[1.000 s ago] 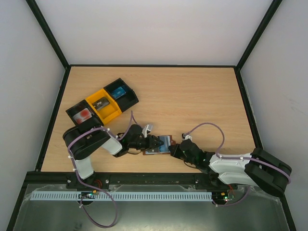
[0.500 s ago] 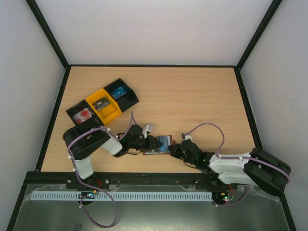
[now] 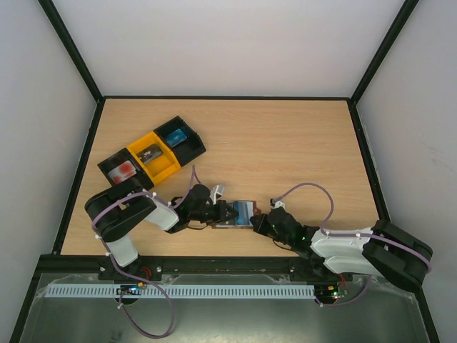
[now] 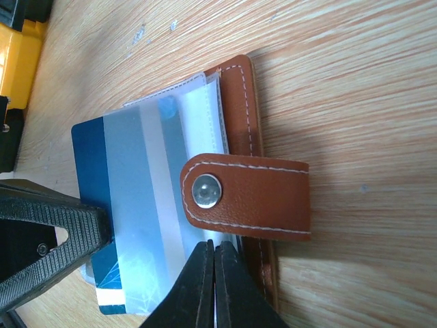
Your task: Take the credit cards out of the card holder
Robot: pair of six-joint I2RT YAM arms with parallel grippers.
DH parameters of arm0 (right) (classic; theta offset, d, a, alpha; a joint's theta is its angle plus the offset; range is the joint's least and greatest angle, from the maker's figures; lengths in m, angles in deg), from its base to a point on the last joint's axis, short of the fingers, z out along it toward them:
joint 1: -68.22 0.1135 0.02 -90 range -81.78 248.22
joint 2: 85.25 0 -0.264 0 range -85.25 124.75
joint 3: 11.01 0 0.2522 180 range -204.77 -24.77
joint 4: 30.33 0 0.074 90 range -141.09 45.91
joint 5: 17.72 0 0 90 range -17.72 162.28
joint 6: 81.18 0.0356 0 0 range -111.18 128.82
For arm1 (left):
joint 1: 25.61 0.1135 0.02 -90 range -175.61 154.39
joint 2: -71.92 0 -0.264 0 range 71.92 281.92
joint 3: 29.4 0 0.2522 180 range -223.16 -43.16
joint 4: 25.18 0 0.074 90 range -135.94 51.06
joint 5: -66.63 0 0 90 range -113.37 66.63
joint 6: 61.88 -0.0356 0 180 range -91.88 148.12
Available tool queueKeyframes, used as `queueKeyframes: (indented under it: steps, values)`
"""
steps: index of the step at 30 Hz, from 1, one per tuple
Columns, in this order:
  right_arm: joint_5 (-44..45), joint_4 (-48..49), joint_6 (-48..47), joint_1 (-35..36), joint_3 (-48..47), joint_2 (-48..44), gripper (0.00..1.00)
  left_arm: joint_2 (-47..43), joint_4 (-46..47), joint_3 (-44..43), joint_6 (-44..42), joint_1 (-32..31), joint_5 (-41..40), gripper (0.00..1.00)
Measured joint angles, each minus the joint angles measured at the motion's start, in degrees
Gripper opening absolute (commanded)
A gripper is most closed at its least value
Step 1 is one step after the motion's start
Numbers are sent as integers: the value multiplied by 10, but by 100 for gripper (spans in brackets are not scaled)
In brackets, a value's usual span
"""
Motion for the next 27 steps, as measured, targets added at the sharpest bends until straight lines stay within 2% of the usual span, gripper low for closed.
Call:
queueKeyframes:
  steps: [7, 13, 27]
  values:
    - [1, -14, 0, 0, 0, -12, 5, -11, -17, 2, -1, 5, -5, 3]
    - [5, -51, -4, 0, 0, -42, 7, -59, -52, 17, -9, 17, -12, 3]
    - [42, -195, -92, 0, -61, -152, 23, -228, -209, 20, -82, 33, -79, 3]
